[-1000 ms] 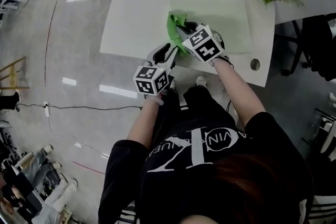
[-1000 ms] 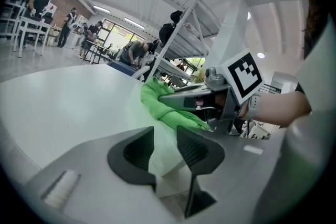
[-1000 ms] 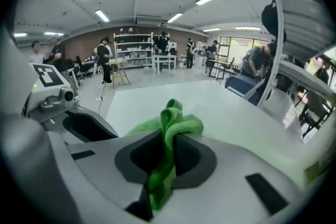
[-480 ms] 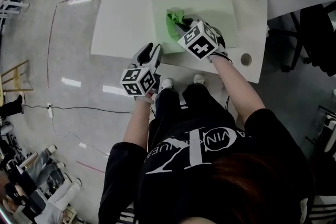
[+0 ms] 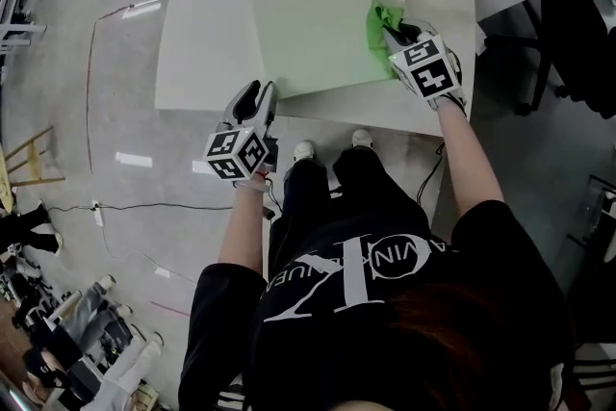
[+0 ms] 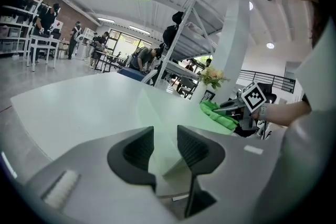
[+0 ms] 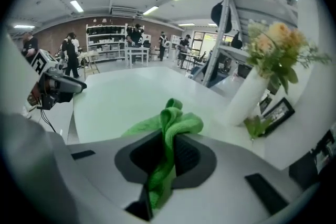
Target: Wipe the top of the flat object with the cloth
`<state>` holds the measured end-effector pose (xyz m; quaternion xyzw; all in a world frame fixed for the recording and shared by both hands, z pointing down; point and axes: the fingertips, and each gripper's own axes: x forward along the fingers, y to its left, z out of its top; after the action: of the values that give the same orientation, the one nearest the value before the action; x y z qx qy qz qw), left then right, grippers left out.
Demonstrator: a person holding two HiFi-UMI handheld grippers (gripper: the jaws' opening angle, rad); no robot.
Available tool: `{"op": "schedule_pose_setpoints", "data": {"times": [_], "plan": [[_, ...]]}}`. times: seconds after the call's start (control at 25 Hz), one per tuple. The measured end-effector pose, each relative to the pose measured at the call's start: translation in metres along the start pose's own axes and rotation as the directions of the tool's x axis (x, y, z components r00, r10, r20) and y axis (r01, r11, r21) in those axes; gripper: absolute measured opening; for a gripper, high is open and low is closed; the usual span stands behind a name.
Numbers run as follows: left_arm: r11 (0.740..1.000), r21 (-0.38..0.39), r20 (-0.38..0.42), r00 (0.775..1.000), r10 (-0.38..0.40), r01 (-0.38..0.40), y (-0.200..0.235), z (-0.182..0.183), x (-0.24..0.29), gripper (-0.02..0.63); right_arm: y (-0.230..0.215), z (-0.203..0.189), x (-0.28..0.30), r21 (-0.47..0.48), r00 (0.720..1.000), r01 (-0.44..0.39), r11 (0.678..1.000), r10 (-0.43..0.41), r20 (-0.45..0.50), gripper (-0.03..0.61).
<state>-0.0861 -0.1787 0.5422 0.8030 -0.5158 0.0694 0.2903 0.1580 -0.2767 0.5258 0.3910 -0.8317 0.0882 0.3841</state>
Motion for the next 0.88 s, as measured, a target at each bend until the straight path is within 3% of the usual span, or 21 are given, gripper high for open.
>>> {"op": "schedule_pose_setpoints", "data": {"times": [0.44,0.56,0.64,0.72,0.88], "plan": [[1.0,-0.003,-0.003,1.0,-0.007,0.007,-0.001,-0.002,-0.003,0.147,-0.053,-0.035,-0.028,0.162,0.992,0.122,0.979,-0.122,-0.013,0.035],[0.998,-0.056,0.016,1.0,-0.016,0.017,0.001,-0.003,-0.002,0.147,-0.056,-0.029,-0.032,0.149,0.99,0.134,0.98,-0.138,0.019,0.035],[0.995,-0.101,0.039,0.999,-0.016,0.02,0.005,-0.002,-0.004,0.149,-0.05,-0.011,-0.041,0.129,0.985,0.136,0.982,-0.148,0.09,0.035],[0.994,-0.108,0.066,0.998,0.007,0.0,0.013,0.003,-0.009,0.147,-0.03,0.013,-0.052,0.117,0.979,0.082,0.99,-0.102,0.176,0.035],[0.993,-0.089,0.107,0.99,0.088,-0.079,0.039,0.018,-0.025,0.125,0.043,0.055,-0.059,0.042,0.96,-0.11,0.993,0.095,0.262,0.035]]}}
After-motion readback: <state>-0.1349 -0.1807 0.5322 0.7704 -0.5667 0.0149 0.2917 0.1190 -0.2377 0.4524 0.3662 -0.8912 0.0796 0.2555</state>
